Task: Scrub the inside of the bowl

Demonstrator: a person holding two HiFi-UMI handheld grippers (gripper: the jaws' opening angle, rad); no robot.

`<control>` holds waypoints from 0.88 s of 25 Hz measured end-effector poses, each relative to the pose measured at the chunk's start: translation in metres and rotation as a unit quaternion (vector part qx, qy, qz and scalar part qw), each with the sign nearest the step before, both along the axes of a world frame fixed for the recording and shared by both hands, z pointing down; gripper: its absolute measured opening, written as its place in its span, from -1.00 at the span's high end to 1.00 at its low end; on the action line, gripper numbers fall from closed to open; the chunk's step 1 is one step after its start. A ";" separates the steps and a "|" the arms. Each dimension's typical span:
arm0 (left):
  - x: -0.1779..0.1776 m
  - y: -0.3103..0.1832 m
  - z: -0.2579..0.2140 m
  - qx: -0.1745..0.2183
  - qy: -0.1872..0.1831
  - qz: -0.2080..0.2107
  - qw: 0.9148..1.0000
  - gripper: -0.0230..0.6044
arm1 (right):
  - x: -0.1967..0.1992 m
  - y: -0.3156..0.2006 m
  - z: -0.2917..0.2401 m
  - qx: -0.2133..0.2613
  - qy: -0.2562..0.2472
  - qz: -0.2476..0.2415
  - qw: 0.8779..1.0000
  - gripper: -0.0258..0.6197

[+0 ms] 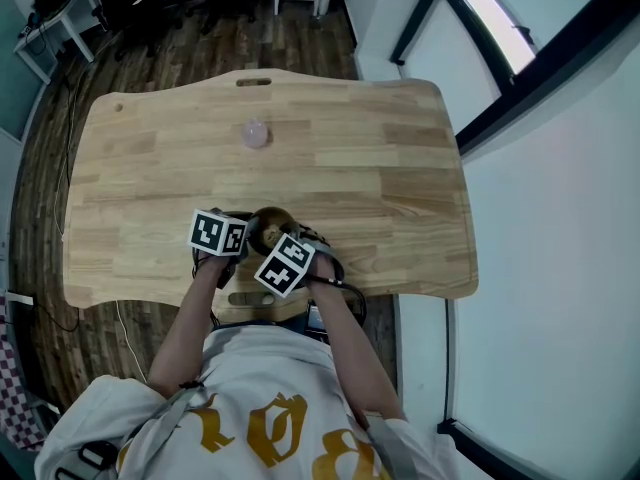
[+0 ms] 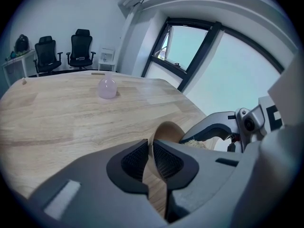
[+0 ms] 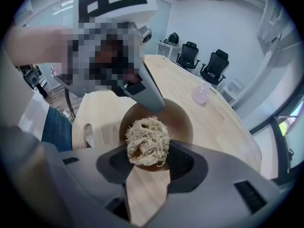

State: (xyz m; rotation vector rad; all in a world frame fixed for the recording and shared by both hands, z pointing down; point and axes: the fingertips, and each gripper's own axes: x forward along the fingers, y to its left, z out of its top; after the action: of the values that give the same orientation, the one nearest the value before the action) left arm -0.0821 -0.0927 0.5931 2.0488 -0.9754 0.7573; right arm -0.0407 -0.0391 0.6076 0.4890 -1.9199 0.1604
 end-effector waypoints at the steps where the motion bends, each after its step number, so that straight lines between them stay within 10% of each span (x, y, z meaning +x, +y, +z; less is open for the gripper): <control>1: 0.000 0.000 -0.001 0.002 -0.001 0.002 1.000 0.85 | 0.002 -0.003 0.001 0.008 0.008 0.009 1.000 0.36; 11: 0.005 -0.001 -0.004 0.002 0.003 0.006 1.000 0.84 | 0.003 -0.027 -0.008 0.064 0.009 0.043 0.997 0.36; 22: -0.003 -0.002 0.005 -0.007 0.008 -0.014 1.000 0.84 | -0.012 -0.002 0.003 0.023 -0.015 -0.045 0.999 0.36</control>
State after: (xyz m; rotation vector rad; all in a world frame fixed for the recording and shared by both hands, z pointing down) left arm -0.0848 -0.0946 0.5986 2.0217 -0.9844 0.7312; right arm -0.0526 -0.0407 0.6106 0.4308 -1.9740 0.0655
